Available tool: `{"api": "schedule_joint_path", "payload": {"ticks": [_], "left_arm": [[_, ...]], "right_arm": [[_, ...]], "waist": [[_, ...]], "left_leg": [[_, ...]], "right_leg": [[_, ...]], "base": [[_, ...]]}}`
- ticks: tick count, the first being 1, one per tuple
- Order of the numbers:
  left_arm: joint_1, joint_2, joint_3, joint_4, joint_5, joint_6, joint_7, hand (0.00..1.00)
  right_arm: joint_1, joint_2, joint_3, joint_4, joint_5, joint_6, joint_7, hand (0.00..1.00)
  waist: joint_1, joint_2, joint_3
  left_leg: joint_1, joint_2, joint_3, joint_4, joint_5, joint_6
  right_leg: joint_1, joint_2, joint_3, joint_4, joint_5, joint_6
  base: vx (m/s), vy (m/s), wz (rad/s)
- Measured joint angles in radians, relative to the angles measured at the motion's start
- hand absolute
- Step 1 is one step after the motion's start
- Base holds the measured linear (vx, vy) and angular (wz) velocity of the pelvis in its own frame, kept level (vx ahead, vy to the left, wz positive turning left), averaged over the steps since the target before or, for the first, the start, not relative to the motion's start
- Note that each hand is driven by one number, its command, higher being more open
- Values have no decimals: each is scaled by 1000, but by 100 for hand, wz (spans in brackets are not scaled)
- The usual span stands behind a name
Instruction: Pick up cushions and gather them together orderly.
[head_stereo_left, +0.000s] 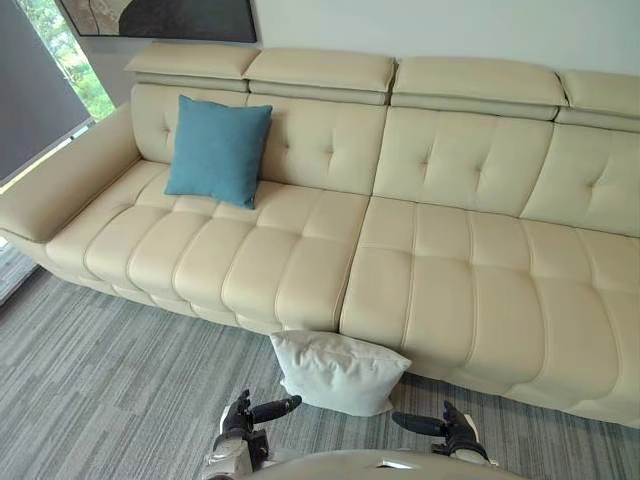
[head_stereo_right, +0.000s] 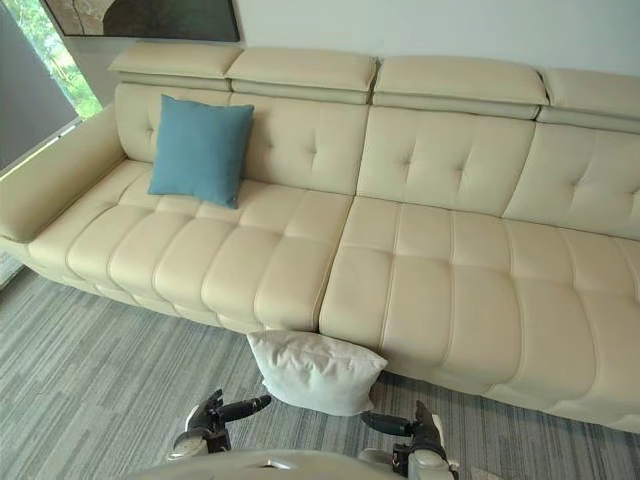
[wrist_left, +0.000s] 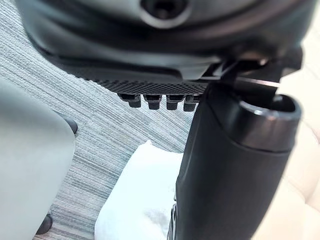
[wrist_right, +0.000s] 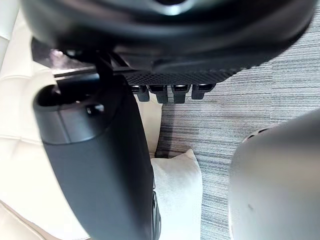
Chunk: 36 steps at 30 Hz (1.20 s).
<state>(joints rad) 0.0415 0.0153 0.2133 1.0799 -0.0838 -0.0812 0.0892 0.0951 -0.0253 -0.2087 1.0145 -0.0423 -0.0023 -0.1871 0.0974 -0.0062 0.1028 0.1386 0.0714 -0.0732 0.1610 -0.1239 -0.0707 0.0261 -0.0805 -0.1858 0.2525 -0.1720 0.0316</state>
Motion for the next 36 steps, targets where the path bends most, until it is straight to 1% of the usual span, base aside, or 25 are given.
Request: {"api": "schedule_joint_path", "payload": {"ticks": [2, 3, 5, 7, 8, 10, 12, 13, 14, 15, 16, 17, 19, 20, 21, 23, 24, 25, 27, 28, 29, 30, 32, 33, 36], "left_arm": [[4, 0, 0, -5, -7, -4, 5, 100], [7, 2, 0, -15, -10, -5, 13, 100], [6, 9, -3, -18, -18, -6, 15, 100], [-20, 28, -24, -25, -27, -5, 22, 100], [-40, 39, -42, -36, -28, -6, 29, 100], [-94, 46, -51, -39, -40, -5, 43, 100], [-130, 52, -60, -54, -56, -4, 57, 100], [-144, 59, -79, -69, -66, -4, 64, 100], [-156, 64, -82, -85, -71, -4, 66, 100], [-182, 72, -80, -116, -78, -5, 75, 100], [-191, 77, -78, -127, -83, -5, 80, 100], [-225, 92, -73, -153, -84, -6, 92, 100], [-276, 107, -60, -169, -99, -6, 109, 100], [-332, 114, -39, -177, -118, -9, 123, 100], [-353, 117, -36, -178, -124, -11, 128, 100], [-463, 139, -33, -184, -147, -17, 149, 100], [-494, 143, -33, -185, -151, -18, 152, 100], [-557, 148, -33, -188, -154, -20, 159, 100], [-637, 149, -46, -193, -161, -20, 172, 100], [-699, 151, -59, -195, -161, -26, 179, 100], [-745, 154, -84, -200, -161, -26, 189, 100], [-759, 154, -91, -204, -161, -26, 191, 100], [-853, 156, -153, -233, -160, -28, 200, 100], [-872, 157, -163, -234, -160, -28, 202, 100], [-988, 155, -215, -234, -159, -28, 228, 100]], "right_arm": [[6, 5, -17, -1, 6, -1, -4, 100], [7, 12, -27, -8, 9, -2, -12, 100], [7, 17, -27, -16, 22, -3, -14, 100], [-15, 21, -19, -26, 29, -9, -17, 100], [-38, 19, -13, -39, 42, -10, -21, 100], [-82, 2, -7, -69, 51, -12, -26, 100], [-125, -10, -5, -83, 76, -12, -38, 100], [-152, -17, -5, -92, 88, -14, -45, 100], [-167, -22, -5, -101, 97, -15, -51, 100], [-192, -29, -5, -117, 116, -17, -63, 100], [-201, -30, -5, -120, 125, -18, -66, 100], [-237, -36, -5, -129, 141, -18, -76, 100], [-287, -45, -6, -132, 164, -19, -96, 100], [-337, -54, -6, -133, 176, -20, -110, 100], [-355, -56, -6, -134, 183, -21, -116, 100], [-458, -62, -7, -137, 203, -22, -143, 100], [-486, -62, -8, -137, 205, -22, -149, 100], [-545, -63, -8, -137, 218, -23, -163, 100], [-625, -64, -8, -139, 241, -24, -180, 100], [-691, -63, -6, -141, 247, -25, -191, 100], [-739, -64, -6, -147, 259, -25, -201, 100], [-755, -64, -5, -150, 263, -25, -205, 100], [-860, -67, -1, -172, 277, -36, -227, 100], [-879, -69, 4, -175, 281, -38, -232, 100], [-1004, -85, 34, -176, 284, -51, -254, 100]], "waist": [[0, -1, 0], [1, -6, 4], [2, -12, 14], [5, -31, 43], [5, -39, 69], [5, -30, 126], [6, -37, 162], [7, -37, 179], [6, -38, 194], [6, -43, 213], [7, -46, 218], [6, -48, 251], [6, -50, 274], [6, -53, 295], [5, -54, 301], [-2, -60, 342], [-2, -60, 353], [-4, -64, 366], [-14, -64, 382], [-22, -63, 398], [-26, -64, 405], [-26, -64, 405], [-28, -62, 419], [-28, -62, 419], [-31, -59, 424]], "left_leg": [[-6, -3, -4, 0, 2, 1], [-11, -7, -16, 0, 2, 1], [-22, -10, -20, 3, 1, 1], [-84, -19, -23, 45, -5, -5], [-145, -27, -26, 99, -20, -9], [-275, -26, -31, 235, -93, -9], [-416, -39, -30, 379, -137, -8], [-477, -39, -28, 435, -150, -3], [-513, -41, -27, 462, -151, -2], [-579, -41, -23, 494, -150, -1], [-604, -41, -20, 502, -149, 0], [-652, -40, -17, 516, -144, 5], [-720, -37, -15, 531, -129, 12], [-784, -34, -13, 542, -121, 12], [-805, -34, -13, 543, -117, 11], [-898, -25, -15, 542, -96, 15], [-918, -23, -17, 541, -93, 16], [-967, -22, -19, 537, -81, 20], [-1024, -22, -19, 537, -61, 16], [-1057, -22, -20, 530, -48, 17], [-1084, -23, -20, 523, -38, 13], [-1096, -23, -20, 523, -35, 14], [-1151, -23, -20, 521, -8, 3], [-1161, -23, -20, 521, -6, -1], [-1213, -26, -26, 527, 10, -28]], "right_leg": [[11, -2, -9, -28, 20, 3], [14, -5, -14, -35, 31, 7], [6, -10, -21, -25, 33, 7], [-64, -26, -24, 40, 27, 4], [-126, -37, -24, 93, 22, 0], [-246, -45, -23, 208, 1, -8], [-378, -63, -8, 329, -26, -8], [-435, -66, 0, 370, -32, -14], [-470, -71, 5, 392, -32, -14], [-537, -71, 17, 418, -31, -13], [-564, -71, 21, 426, -30, -12], [-615, -66, 29, 433, -23, -10], [-685, -59, 36, 433, -4, -12], [-747, -54, 38, 432, 12, -13], [-767, -54, 38, 430, 19, -14], [-853, -43, 34, 403, 51, -17], [-870, -38, 33, 390, 60, -18], [-915, -35, 29, 374, 84, -19], [-967, -35, 27, 365, 114, -22], [-998, -35, 26, 353, 128, -21], [-1024, -35, 25, 344, 143, -22], [-1035, -35, 25, 342, 149, -22], [-1089, -35, 24, 335, 194, -31], [-1098, -35, 24, 335, 201, -31], [-1150, -40, 19, 352, 210, -52]], "base": [[-107, 73, 14], [-110, 49, 11], [-173, 49, 17], [-295, 50, 15], [-296, 27, 11], [-313, 19, 10], [-408, -8, -6], [-339, -20, -13], [-311, -13, -16], [-233, -12, -14], [-314, -25, -23], [-319, -25, -24], [-232, -18, -30], [-153, -22, -25], [-185, -29, -22], [-144, -28, -17], [-131, -24, -18], [-119, -23, -13], [-79, -18, -7], [0, 0, 0], [0, 0, 0], [0, 0, 0], [47, -13, 2], [79, -10, 5], [114, -5, 7]]}}
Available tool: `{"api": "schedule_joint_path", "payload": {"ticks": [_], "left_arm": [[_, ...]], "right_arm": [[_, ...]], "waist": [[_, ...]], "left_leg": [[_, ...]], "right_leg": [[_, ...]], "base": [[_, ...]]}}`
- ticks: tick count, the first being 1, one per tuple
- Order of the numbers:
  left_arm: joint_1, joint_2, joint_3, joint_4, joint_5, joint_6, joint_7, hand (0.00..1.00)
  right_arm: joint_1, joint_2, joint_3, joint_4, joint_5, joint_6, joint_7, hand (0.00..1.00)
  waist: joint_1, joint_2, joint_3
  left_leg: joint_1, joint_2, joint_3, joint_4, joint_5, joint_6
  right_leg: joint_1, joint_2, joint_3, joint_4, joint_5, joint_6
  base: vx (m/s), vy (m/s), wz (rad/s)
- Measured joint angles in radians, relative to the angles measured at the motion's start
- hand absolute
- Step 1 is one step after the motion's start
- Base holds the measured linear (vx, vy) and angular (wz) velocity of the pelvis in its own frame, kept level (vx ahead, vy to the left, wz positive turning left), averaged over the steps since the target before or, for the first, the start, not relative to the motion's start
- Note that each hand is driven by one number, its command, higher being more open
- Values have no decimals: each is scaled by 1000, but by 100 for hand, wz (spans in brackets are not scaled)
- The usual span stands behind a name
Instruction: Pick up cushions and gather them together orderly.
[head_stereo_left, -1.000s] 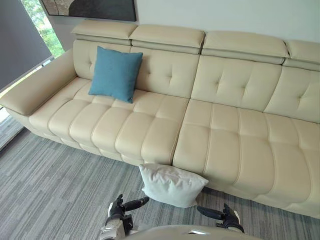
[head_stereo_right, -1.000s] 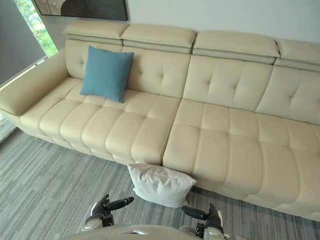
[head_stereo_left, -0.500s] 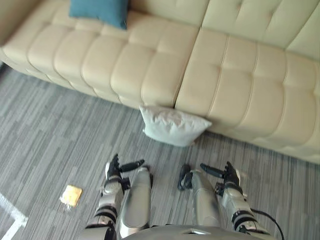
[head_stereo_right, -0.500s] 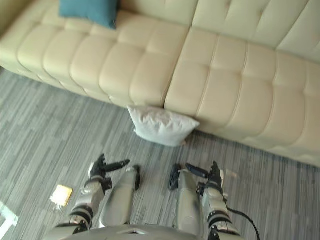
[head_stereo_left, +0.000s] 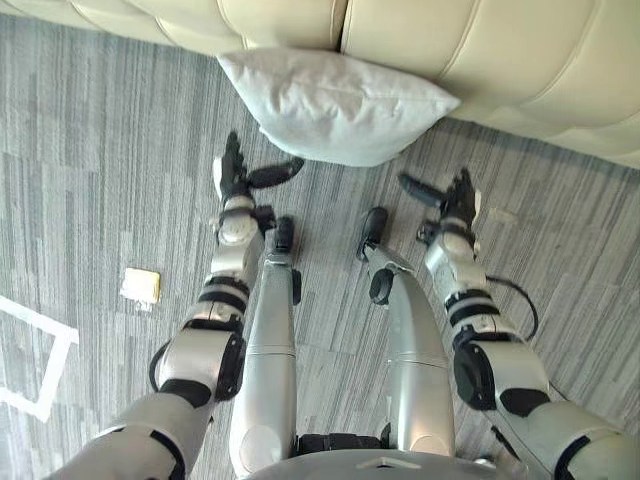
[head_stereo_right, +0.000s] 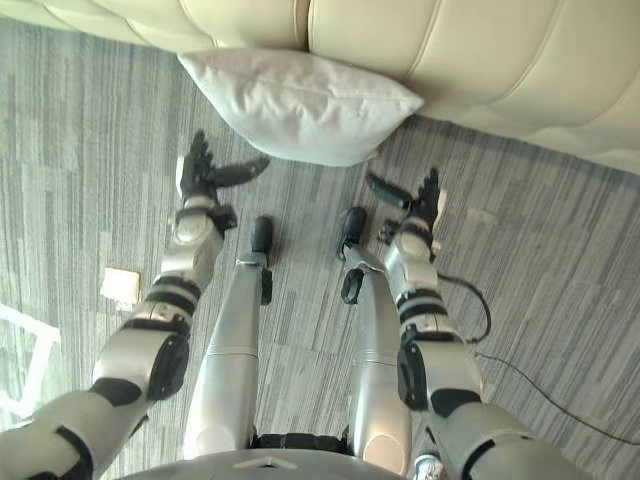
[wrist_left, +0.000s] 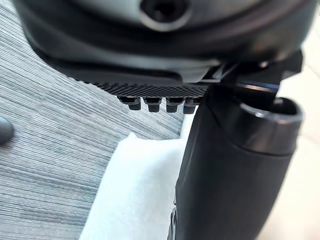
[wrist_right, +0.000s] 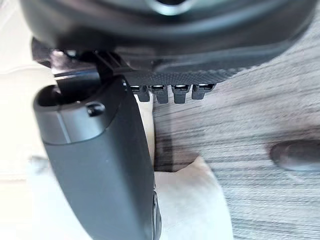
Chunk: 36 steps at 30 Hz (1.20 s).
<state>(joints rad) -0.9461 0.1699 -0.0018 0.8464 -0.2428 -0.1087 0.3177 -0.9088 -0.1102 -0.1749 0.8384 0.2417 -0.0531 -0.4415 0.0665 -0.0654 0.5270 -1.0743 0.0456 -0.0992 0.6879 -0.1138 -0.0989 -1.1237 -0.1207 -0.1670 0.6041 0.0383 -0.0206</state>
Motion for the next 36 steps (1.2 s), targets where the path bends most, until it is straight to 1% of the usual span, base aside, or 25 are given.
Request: {"api": "schedule_joint_path", "payload": {"ticks": [1, 2, 3, 4, 6, 12, 16, 20, 23, 25, 27, 29, 30, 31, 33, 35, 36], "left_arm": [[-24, 0, -13, 1, 0, 0, 9, 100], [-54, 0, -24, 2, 0, 0, 20, 100], [-67, -2, -23, 2, 0, 0, 24, 100], [-93, -5, -26, 2, 0, 2, 38, 0], [-131, -6, -31, 2, 3, 2, 65, 0], [-184, -3, -30, 0, 35, 14, 125, 0], [-183, 6, -22, -36, 58, 42, 180, 0], [-156, -2, -23, -101, 58, 56, 201, 0], [-75, -20, -26, -189, 58, 56, 211, 0], [23, -23, -53, -293, 58, 52, 216, 0], [90, -32, -75, -370, 67, 40, 219, 0], [173, -62, -108, -441, 97, 20, 224, 0], [193, -69, -113, -460, 98, 15, 224, 0], [240, -84, -127, -506, 98, 11, 226, 0], [301, -96, -151, -552, 99, 10, 231, 0], [375, -130, -159, -605, 99, 9, 232, 0], [441, -148, -180, -653, 99, 9, 240, 0]], "right_arm": [[-27, -2, 0, 0, 3, -2, -3, 100], [-62, -6, 0, 0, 8, -3, -7, 0], [-78, -9, 1, 1, 11, -3, -8, 0], [-112, -12, 3, 2, 17, -3, -13, 0], [-157, -17, 14, 12, 17, -3, -31, 0], [-200, -15, 50, 7, 22, -3, -62, 0], [-199, -14, 81, -7, 45, 0, -93, 0], [-161, 10, 89, -82, 61, 4, -96, 0], [-82, 34, 92, -175, 66, 2, -102, 0], [23, 46, 122, -282, 65, -9, -104, 0], [100, 58, 125, -364, 63, -27, -105, 0], [222, 77, 128, -476, 52, -54, -107, 0], [248, 78, 130, -499, 50, -62, -107, 0], [307, 79, 137, -549, 33, -71, -107, 0], [389, 80, 155, -617, 21, -73, -109, 0], [476, 81, 170, -687, -11, -75, -109, 0], [540, 83, 181, -740, -29, -75, -109, 0]], "waist": [[-1, 0, 0], [-1, 0, 0], [-2, 0, 0], [-8, 1, 0], [-10, 1, 0], [-9, 2, 0], [-7, 6, -1], [-6, 12, -2], [-7, 14, -3], [-6, 20, -10], [-5, 27, -17], [-1, 36, -28], [0, 39, -30], [0, 42, -31], [1, 44, -33], [1, 49, -46], [2, 51, -46]], "left_leg": [[-10, -2, 0, 2, 0, 0], [-25, -4, 0, 4, 1, -1], [-31, -6, -1, 6, 1, -1], [-47, -13, -2, 13, 1, -1], [-73, -19, -7, 21, -1, -2], [-113, -19, -18, 28, -4, -4], [-114, -21, -18, 29, 0, -10], [-104, -22, -18, 36, 2, -13], [-58, -18, -19, 36, 0, -12], [20, -13, -22, 24, -12, -10], [79, -10, -20, 5, -19, -3], [164, -9, -17, -44, -18, -1], [182, -8, -16, -56, -18, 0], [231, -8, -10, -86, -10, 5], [294, -4, -3, -122, -5, 3], [349, -1, 3, -145, -2, -2], [405, 0, 10, -165, -3, -3]], "right_leg": [[-12, -2, 0, 4, -1, -1], [-24, -5, -1, 6, -4, -4], [-30, -7, -2, 9, -5, -7], [-47, -15, -3, 24, -14, -8], [-71, -22, -8, 40, -25, -6], [-103, -30, -18, 51, -29, -3], [-108, -30, -18, 56, -28, -11], [-99, -31, -18, 63, -30, -15], [-52, -30, -20, 64, -36, -22], [32, -21, -25, 46, -41, -19], [88, -18, -24, 27, -42, -19], [168, -13, -24, -18, -41, -17], [186, -13, -24, -27, -40, -15], [226, -11, -22, -45, -38, -13], [282, -9, -23, -66, -40, -11], [330, -8, -22, -80, -46, -9], [380, -7, -20, -91, -49, -11]], "base": [[116, 9, 8], [111, 14, 7], [95, 22, 13], [77, 22, 15], [72, 17, 17], [33, 0, 5], [29, -17, 1], [35, -21, 2], [0, 0, 0], [4, -24, -5], [0, -10, -3], [0, 0, 0], [0, 0, 0], [39, -17, -2], [62, -13, -5], [136, -12, -5], [119, -8, -5]]}}
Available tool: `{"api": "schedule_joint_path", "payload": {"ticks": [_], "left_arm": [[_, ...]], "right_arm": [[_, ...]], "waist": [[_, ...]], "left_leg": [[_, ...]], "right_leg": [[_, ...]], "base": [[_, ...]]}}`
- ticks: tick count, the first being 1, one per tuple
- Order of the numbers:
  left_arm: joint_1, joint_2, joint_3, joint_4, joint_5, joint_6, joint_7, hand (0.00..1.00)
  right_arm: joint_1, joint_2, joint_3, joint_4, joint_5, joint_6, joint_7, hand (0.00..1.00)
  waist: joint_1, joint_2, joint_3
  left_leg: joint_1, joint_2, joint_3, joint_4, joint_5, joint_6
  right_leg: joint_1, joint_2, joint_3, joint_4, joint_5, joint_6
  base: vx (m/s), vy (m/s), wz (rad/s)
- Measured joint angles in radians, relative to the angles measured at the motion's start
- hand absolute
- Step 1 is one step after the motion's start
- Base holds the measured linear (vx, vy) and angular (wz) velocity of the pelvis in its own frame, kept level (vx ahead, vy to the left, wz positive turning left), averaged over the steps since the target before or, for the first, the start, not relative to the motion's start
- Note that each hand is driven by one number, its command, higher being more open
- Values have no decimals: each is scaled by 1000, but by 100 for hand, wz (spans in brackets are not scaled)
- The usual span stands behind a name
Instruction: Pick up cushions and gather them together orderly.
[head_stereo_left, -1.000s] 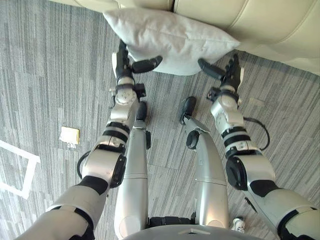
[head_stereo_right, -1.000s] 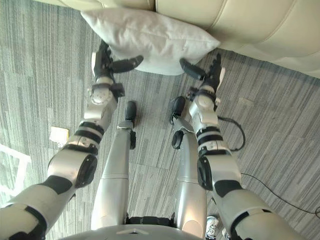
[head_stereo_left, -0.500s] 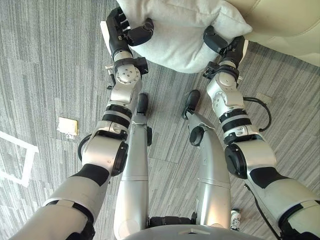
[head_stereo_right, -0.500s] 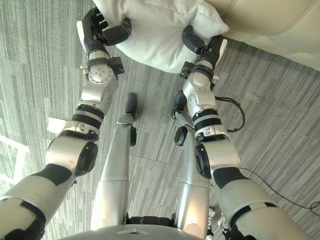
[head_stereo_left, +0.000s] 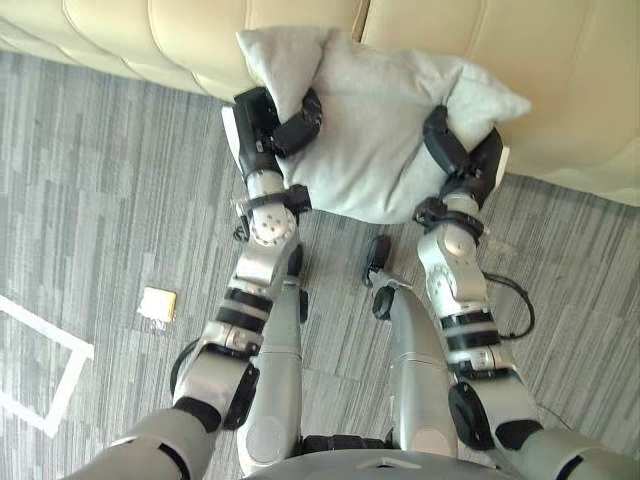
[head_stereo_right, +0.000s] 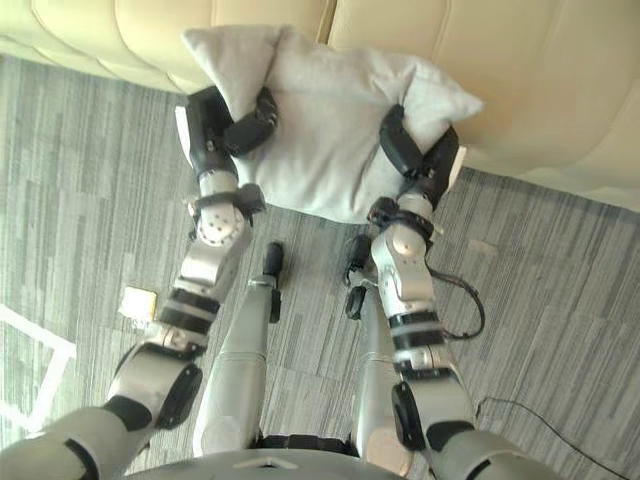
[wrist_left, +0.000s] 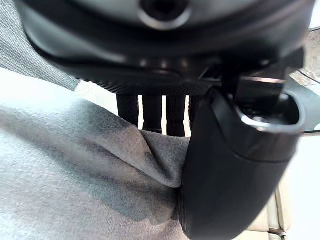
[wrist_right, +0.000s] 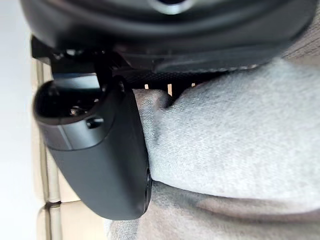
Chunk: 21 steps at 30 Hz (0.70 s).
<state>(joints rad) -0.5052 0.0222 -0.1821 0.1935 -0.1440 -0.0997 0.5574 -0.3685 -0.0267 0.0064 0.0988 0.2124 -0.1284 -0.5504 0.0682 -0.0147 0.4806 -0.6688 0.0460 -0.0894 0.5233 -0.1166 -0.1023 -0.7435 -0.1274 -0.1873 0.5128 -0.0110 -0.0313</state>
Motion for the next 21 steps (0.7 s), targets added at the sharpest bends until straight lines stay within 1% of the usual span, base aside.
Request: {"api": "schedule_joint_path", "payload": {"ticks": [1, 2, 3, 5, 6, 7, 10, 11, 13, 14, 15, 17, 18, 19, 20, 21], "left_arm": [[37, -10, -8, -24, 0, 0, 1, 0], [117, -34, -20, -71, 0, 0, 0, 0], [171, -39, -36, -104, 0, -2, 0, 0], [260, -39, -47, -155, 0, -6, -4, 0], [282, -39, -47, -165, 0, -8, -7, 0], [349, -38, -47, -197, 0, -11, -15, 0], [465, -37, -50, -240, 0, -24, -30, 0], [503, -33, -55, -246, 0, -32, -40, 0], [535, -18, -74, -249, 0, -33, -45, 0], [556, -9, -75, -249, 0, -33, -45, 0], [568, -3, -76, -249, -1, -33, -46, 0], [588, 8, -78, -247, -1, -31, -54, 0], [595, 23, -78, -245, -1, -31, -62, 0], [598, 34, -78, -239, -1, -29, -65, 0], [597, 42, -80, -229, 0, -29, -65, 0], [599, 52, -80, -218, 0, -29, -65, 0]], "right_arm": [[35, -1, 8, -25, -6, 0, 0, 0], [116, -1, 25, -81, -41, 0, 0, 0], [168, -2, 40, -118, -71, 0, 1, 0], [244, -8, 69, -171, -127, 0, 5, 0], [264, -11, 78, -182, -144, 0, 8, 0], [321, -15, 101, -212, -190, 0, 22, 0], [418, -15, 132, -253, -260, 0, 47, 0], [445, -15, 139, -255, -274, 0, 50, 0], [476, -14, 140, -254, -302, 0, 53, 0], [478, -13, 141, -238, -314, 0, 62, 0], [478, -13, 141, -227, -321, 0, 68, 0], [479, -18, 141, -193, -329, 0, 71, 0], [475, -21, 141, -159, -329, 0, 72, 0], [473, -21, 141, -126, -329, 0, 75, 0], [472, -24, 141, -105, -329, 0, 81, 0], [472, -25, 141, -87, -329, 1, 89, 0]], "waist": [[0, 2, -3], [0, 3, -31], [1, 3, -62], [4, 7, -95], [5, 8, -104], [7, 9, -140], [10, 12, -192], [10, 14, -205], [4, 16, -211], [6, 14, -211], [4, 15, -212], [-6, 11, -217], [-20, 0, -225], [-25, -13, -233], [-31, -16, -234], [-34, -18, -238]], "left_leg": [[32, 1, 2, -13, 0, 0], [78, 1, 6, -36, -4, 4], [97, 3, 10, -49, -11, 5], [149, 13, 23, -53, -28, 8], [163, 16, 26, -54, -34, 10], [195, 22, 36, -57, -48, 13], [277, 33, 67, -54, -89, 20], [314, 37, 79, -44, -112, 28], [364, 43, 90, -37, -142, 40], [401, 47, 114, -37, -161, 40], [422, 50, 127, -37, -164, 48], [459, 52, 142, -40, -186, 54], [479, 50, 142, -63, -185, 58], [498, 48, 143, -98, -176, 74], [520, 50, 139, -124, -174, 78], [537, 52, 137, -150, -173, 80]], "right_leg": [[31, 1, 0, -10, -2, 2], [73, 2, 0, -26, -9, 10], [89, 5, 2, -38, -13, 14], [144, 15, 8, -59, -17, 21], [157, 17, 10, -65, -21, 26], [192, 26, 15, -84, -24, 31], [263, 36, 39, -88, -46, 50], [293, 40, 51, -82, -59, 60], [325, 37, 61, -44, -65, 75], [320, 32, 59, 6, -55, 90], [320, 27, 56, 33, -52, 94], [321, 20, 46, 77, -48, 96], [322, 17, 41, 84, -44, 96], [308, 11, 29, 109, -31, 97], [293, 13, 23, 112, -43, 94], [298, 25, 26, 54, -56, 82]], "base": [[130, -15, -5], [125, -11, -4], [153, -11, -7], [113, 8, -15], [128, 33, -23], [105, 35, -23], [134, 52, -31], [97, 48, -26], [87, 32, -31], [57, 26, -43], [57, 48, -46], [53, 32, -27], [116, -5, -17], [136, -25, -12], [144, -46, -14], [151, -63, -15]]}}
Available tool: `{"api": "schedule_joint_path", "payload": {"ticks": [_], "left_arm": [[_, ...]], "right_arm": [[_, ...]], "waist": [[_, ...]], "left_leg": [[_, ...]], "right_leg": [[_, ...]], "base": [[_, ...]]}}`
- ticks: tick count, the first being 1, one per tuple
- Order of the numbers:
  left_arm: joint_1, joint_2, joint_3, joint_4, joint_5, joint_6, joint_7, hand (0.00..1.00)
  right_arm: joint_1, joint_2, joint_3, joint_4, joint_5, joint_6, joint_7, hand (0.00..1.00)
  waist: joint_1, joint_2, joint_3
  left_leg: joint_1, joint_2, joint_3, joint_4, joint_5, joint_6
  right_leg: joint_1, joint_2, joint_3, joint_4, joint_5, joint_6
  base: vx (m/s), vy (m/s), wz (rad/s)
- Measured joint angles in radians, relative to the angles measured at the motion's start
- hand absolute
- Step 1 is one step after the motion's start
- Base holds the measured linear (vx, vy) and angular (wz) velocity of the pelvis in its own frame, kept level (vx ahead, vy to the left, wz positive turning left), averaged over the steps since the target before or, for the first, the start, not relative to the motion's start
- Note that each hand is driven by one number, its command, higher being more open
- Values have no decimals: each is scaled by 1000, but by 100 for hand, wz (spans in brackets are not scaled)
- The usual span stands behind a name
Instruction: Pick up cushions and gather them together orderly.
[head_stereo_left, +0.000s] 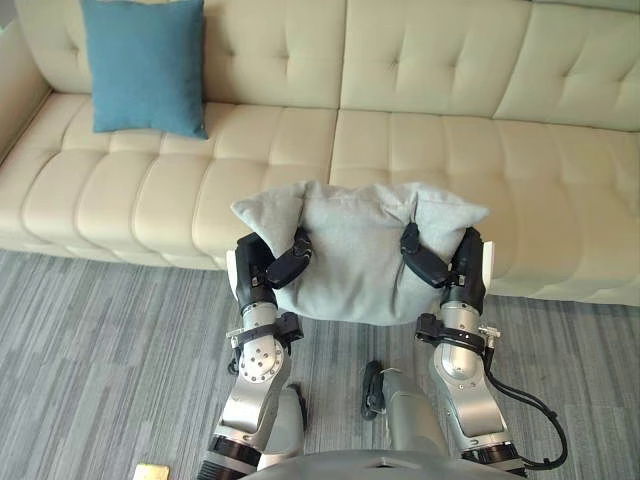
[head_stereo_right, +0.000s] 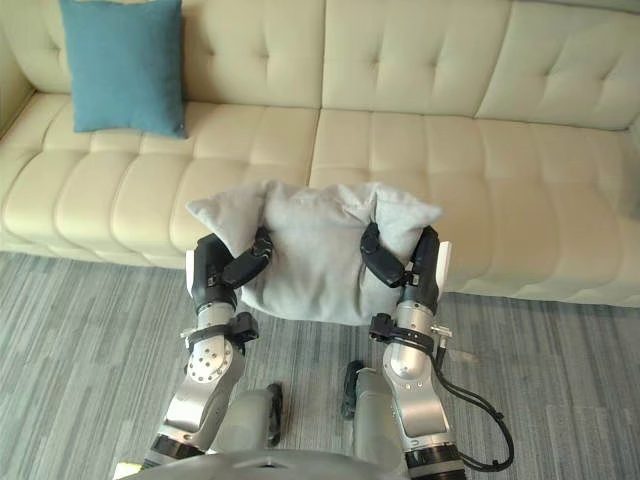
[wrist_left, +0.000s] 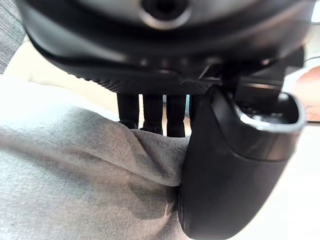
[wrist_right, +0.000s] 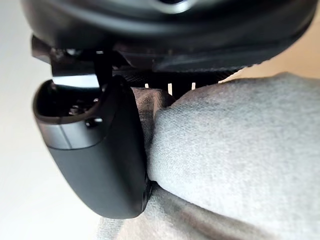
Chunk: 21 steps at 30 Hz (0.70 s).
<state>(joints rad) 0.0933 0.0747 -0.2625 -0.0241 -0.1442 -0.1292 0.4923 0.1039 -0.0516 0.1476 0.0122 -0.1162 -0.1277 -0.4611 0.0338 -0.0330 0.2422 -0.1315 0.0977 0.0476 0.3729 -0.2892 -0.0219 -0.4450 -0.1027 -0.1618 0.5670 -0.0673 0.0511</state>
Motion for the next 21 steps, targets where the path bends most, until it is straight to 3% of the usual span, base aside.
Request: {"api": "schedule_joint_path", "payload": {"ticks": [1, 2, 3, 4, 5, 6, 7, 9, 10, 11, 12, 14, 15, 17, 18, 19, 20, 21], "left_arm": [[0, 17, 0, 13, 0, 0, 0, 0], [0, 27, 0, 27, 0, 0, -1, 0], [1, 26, -3, 47, 0, 1, -5, 0], [1, 24, -6, 58, 0, 4, -7, 0], [-3, 31, -6, 75, 0, 9, -32, 0], [-2, 30, -6, 81, 0, 10, -39, 0], [18, 12, -8, 97, 0, 14, -52, 0], [38, -13, -10, 100, 0, 14, -75, 0], [48, -31, -9, 100, -1, 13, -84, 0], [53, -38, -9, 99, -1, 13, -87, 0], [76, -52, -7, 92, -2, 11, -93, 0], [91, -56, -7, 86, -4, 11, -108, 0], [92, -65, -7, 83, -5, 11, -110, 0], [95, -72, -7, 69, -7, 11, -109, 0], [100, -73, -7, 49, -7, 11, -109, 0], [101, -73, -7, 38, -7, 11, -109, 0], [116, -75, -9, 14, -7, 11, -109, 0], [123, -76, -10, 7, -6, 11, -109, 0]], "right_arm": [[0, -2, 1, 19, 1, 0, 15, 0], [-1, -8, 1, 33, 1, 0, 26, 0], [-3, -19, 2, 51, 1, 1, 30, 0], [-6, -26, 2, 61, 2, 4, 32, 0], [-14, -38, -3, 66, 4, 20, 36, 0], [-12, -41, -3, 66, 4, 25, 36, 0], [7, -54, -3, 65, 4, 32, 36, 0], [40, -70, -6, 40, 5, 33, 35, 0], [71, -80, -8, -2, 5, 33, 35, 0], [85, -85, -8, -22, 5, 33, 35, 0], [116, -89, -7, -88, 5, 33, 36, 0], [124, -87, -8, -131, 12, 33, 35, 0], [125, -88, -9, -148, 13, 33, 34, 0], [124, -87, -10, -158, 14, 33, 34, 0], [124, -85, -13, -159, 16, 33, 33, 0], [125, -85, -15, -158, 23, 33, 32, 0], [130, -85, -17, -158, 23, 34, 33, 0], [131, -85, -18, -158, 23, 35, 34, 0]], "waist": [[-6, -7, -11], [-14, -15, -17], [-18, -7, -21], [-17, 7, -29], [-15, 22, -38], [-21, 24, -39], [-46, 36, -46], [-47, 41, -49], [-44, 48, -53], [-41, 54, -57], [-28, 73, -69], [-9, 81, -75], [8, 85, -80], [18, 86, -81], [20, 86, -83], [21, 86, -83], [21, 109, -98], [21, 120, -105]], "left_leg": [[17, 1, -1, -36, 0, 0], [39, -4, -7, -69, 5, -11], [66, -1, -24, -101, 6, -23], [76, 3, -48, -120, 7, -26], [105, 20, -80, -163, 48, -79], [115, 20, -92, -162, 53, -88], [129, 34, -120, -109, 57, -95], [86, 51, -118, 77, 62, -124], [20, 65, -114, 239, 92, -161], [-10, 75, -109, 311, 114, -171], [-113, 116, -75, 533, 121, -158], [-190, 141, -9, 601, 79, -109], [-218, 146, 22, 540, 57, -71], [-223, 140, 38, 423, 46, -51], [-213, 125, 45, 258, 50, -49], [-197, 114, 45, 151, 72, -40], [-155, 107, 36, -31, 186, -36], [-146, 110, 30, -61, 231, -43]], "right_leg": [[16, 13, 3, -167, 18, 14], [42, 18, 2, -335, 114, 18], [86, 38, -5, -397, 193, -45], [94, 55, -6, -415, 194, -54], [65, 79, -5, -332, 152, -112], [65, 80, -10, -309, 135, -117], [114, 90, -36, -301, 89, -123], [207, 108, -59, -350, 72, -125], [259, 119, -76, -387, 67, -130], [278, 124, -81, -400, 65, -133], [336, 140, -89, -437, 56, -141], [389, 138, -86, -475, 54, -144], [405, 131, -84, -489, 54, -143], [414, 121, -84, -494, 50, -137], [420, 107, -86, -491, 44, -124], [422, 98, -85, -485, 38, -112], [424, 103, -78, -476, 22, -78], [425, 108, -75, -474, 19, -72]], "base": [[297, -156, -10], [347, -179, -6], [354, -167, -6], [345, -85, -26], [412, -102, -25], [484, -137, 1], [465, -168, 30], [342, -149, 35], [259, -125, 29], [240, -105, 31], [214, -61, 16], [183, -24, 6], [126, 20, -1], [101, 104, 2], [133, 194, 8], [148, 245, 4], [103, 182, -5], [115, 208, -13]]}}
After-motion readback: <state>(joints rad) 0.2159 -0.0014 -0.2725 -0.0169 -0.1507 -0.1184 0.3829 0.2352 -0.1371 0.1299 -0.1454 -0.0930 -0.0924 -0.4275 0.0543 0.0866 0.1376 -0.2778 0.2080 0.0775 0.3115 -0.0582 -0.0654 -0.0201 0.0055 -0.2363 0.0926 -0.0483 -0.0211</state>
